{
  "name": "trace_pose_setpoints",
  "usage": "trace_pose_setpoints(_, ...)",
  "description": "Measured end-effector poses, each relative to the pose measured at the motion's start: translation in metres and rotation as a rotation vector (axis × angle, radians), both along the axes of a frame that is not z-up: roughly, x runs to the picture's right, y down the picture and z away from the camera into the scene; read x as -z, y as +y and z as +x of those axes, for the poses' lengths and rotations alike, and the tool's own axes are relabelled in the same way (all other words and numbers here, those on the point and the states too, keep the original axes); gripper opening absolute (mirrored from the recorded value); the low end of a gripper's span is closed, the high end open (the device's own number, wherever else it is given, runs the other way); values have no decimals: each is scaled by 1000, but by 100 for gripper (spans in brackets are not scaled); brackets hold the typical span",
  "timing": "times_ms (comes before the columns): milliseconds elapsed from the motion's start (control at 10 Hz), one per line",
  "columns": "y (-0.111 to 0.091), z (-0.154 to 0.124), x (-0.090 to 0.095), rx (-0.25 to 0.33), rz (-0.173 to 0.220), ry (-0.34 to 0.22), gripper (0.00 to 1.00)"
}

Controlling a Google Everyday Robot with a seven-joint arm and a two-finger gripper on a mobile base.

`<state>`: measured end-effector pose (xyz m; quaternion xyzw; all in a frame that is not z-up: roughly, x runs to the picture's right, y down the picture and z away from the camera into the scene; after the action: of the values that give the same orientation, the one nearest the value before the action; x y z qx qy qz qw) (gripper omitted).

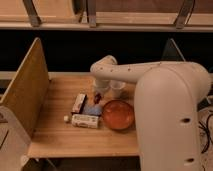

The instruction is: Place the pepper in the ceramic bowl

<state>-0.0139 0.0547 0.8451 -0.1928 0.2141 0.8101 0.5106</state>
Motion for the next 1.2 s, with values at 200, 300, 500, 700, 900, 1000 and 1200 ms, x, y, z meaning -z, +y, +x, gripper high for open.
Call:
trace_pose_setpoints(200, 20, 34, 21, -21, -42, 76, 0)
trace_pose_setpoints(300, 32, 50, 32, -36, -75, 117, 0)
trace_pose_setpoints(500, 53, 75, 48, -57, -140, 176, 0)
trace_pose_setpoints(700, 52, 71, 48, -55, -138, 169, 12)
trace_pose_setpoints(900, 52, 70, 48, -56, -136, 167, 34)
trace_pose_setpoints(1000, 52, 71, 48, -56, -137, 168, 42)
trace_pose_setpoints(1200, 52, 69, 48, -53, -137, 167, 62)
